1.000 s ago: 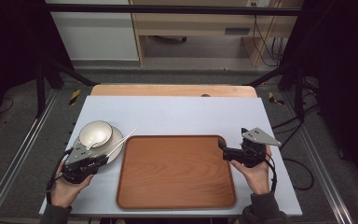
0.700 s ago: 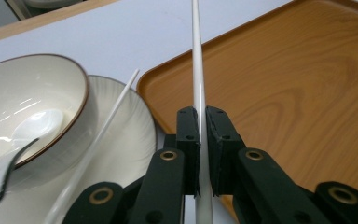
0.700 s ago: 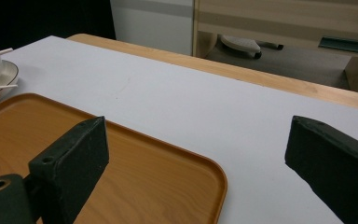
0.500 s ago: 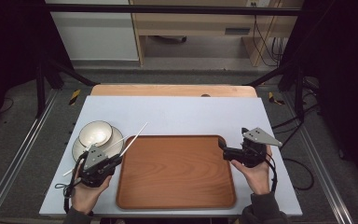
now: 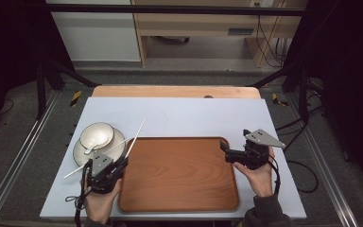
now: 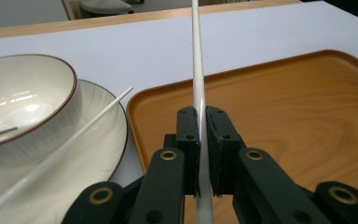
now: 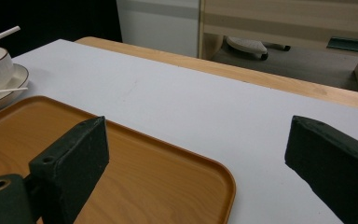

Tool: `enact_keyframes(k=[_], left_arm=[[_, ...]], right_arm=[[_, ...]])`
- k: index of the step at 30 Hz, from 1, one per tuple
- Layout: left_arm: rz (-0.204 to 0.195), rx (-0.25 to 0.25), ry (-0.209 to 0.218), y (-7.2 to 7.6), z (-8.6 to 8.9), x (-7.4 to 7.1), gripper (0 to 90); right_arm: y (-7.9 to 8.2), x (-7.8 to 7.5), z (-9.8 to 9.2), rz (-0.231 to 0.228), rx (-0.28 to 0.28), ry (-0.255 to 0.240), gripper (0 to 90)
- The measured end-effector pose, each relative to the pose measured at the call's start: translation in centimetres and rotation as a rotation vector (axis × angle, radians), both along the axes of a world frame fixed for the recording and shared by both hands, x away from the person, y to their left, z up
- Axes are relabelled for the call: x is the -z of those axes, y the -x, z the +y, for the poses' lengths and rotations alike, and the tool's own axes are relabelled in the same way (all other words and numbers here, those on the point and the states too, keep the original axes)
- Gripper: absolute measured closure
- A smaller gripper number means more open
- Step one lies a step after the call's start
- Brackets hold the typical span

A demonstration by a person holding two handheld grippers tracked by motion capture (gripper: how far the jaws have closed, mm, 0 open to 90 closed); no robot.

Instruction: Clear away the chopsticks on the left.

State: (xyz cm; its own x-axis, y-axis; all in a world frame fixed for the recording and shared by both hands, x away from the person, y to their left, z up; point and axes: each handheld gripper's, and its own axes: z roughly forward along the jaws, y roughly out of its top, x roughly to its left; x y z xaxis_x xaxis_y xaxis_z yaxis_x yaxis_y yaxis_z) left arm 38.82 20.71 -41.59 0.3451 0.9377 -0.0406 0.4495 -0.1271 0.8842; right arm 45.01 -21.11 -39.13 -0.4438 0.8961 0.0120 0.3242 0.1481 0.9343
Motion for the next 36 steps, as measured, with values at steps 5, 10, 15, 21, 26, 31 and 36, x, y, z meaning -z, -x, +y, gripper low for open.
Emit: enact_keyframes(k=[5,10,15,21,26,31,36], left_arm=[[0.016,-0.035,0.028,0.4,-1.2,1.7,84.1],[0.037,-0.079,0.042,0.8,-2.0,2.7,84.1],[0.067,-0.128,0.042,1.1,-2.0,3.6,84.0],[0.091,-0.135,0.046,1.3,-2.1,4.9,84.1],[0.119,-0.134,0.039,1.3,-2.2,5.5,84.1],[0.157,-0.139,0.018,1.0,-2.1,6.1,84.1],[0.194,-0.145,0.008,0.7,-2.0,6.6,84.1]], right_arm=[[0.0,0.0,0.1,-0.002,-0.005,0.000,6.3],[0.0,0.1,0.0,0.000,-0.006,-0.002,6.3],[0.0,0.1,0.2,0.001,-0.008,-0.004,6.4],[-0.1,0.1,0.1,0.003,-0.008,0.000,6.4],[-0.1,0.2,0.1,0.006,-0.008,0.003,6.5],[-0.1,0.3,0.2,0.009,-0.008,0.006,6.6],[-0.2,0.4,0.2,0.010,-0.008,0.007,6.6]])
